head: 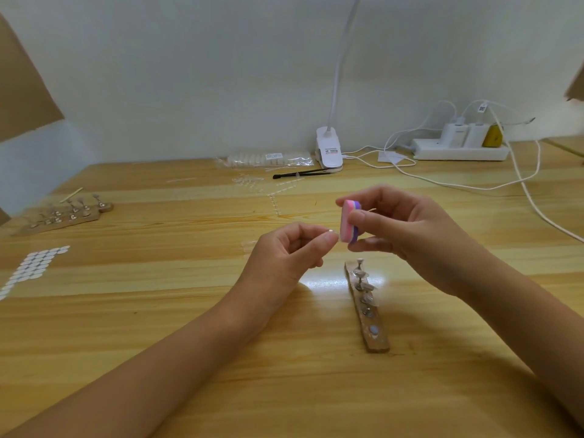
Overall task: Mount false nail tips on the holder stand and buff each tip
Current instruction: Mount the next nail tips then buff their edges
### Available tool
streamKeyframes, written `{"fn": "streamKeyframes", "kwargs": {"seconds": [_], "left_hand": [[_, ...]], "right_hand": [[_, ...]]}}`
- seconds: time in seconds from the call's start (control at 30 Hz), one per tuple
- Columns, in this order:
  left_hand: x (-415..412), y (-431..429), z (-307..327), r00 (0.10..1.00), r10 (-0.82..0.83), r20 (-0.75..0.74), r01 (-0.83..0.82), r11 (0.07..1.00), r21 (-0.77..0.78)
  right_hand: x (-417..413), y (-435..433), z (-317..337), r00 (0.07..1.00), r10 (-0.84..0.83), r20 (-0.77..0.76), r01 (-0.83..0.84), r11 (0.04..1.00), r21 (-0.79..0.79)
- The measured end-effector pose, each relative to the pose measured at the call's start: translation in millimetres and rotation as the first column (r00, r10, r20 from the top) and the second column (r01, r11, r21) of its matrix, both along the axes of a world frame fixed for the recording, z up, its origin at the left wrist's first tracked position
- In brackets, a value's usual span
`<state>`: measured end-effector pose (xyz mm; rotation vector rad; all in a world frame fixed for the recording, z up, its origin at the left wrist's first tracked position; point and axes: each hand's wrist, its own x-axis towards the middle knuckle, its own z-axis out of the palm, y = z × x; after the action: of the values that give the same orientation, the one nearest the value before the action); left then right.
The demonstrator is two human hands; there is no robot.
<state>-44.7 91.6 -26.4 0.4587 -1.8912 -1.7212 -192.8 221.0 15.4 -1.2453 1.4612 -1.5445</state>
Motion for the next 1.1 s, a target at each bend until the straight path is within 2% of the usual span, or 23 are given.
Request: {"fn": "streamKeyframes", "kwargs": {"seconds": [0.1,0.2,0.33,0.47,0.57,0.7,0.83,1.1], "left_hand": [[2,1,0,1.000,-0.005,-0.019,0.004,1.000,-0.010],[2,1,0,1.000,-0.017,-0.016,0.017,1.000,-0.019],[1,2,1,1.000,-0.008,-0.016,0.008,1.000,-0.010],[2,2,2,1.000,-0.007,-0.020,0.006,1.000,-0.027],[2,1,2,1.000,0.000,-0.025,-0.001,1.000,-0.025],[1,3,2,1.000,-0.012,-0.012,0.012,1.000,-0.012],[1,8,1,0.999,-0.042,-0.031,0.042,0.999,0.000],[2,5,3,0.999,-0.027,-0.017,0.026,1.000,-0.015]], "right_hand": [[1,1,0,0.994,0.096,-0.043,-0.093,0.994,0.060],[-1,0,-1,0.999,0.025,-0.021,-0.024,1.000,0.016],[-1,1,0,0.991,0.109,-0.072,-0.103,0.991,0.082],[-1,0,-2,0.999,0.030,-0.030,-0.030,1.000,0.002],[0,0,-1,0.994,0.092,-0.054,-0.091,0.995,0.035],[0,-2,-3,1.000,-0.008,0.023,0.010,0.997,-0.073],[-7,2,3,0.996,0.081,0.035,-0.081,0.997,-0.021],[-7,4,1,0.990,0.140,-0.035,-0.140,0.990,0.018]]}}
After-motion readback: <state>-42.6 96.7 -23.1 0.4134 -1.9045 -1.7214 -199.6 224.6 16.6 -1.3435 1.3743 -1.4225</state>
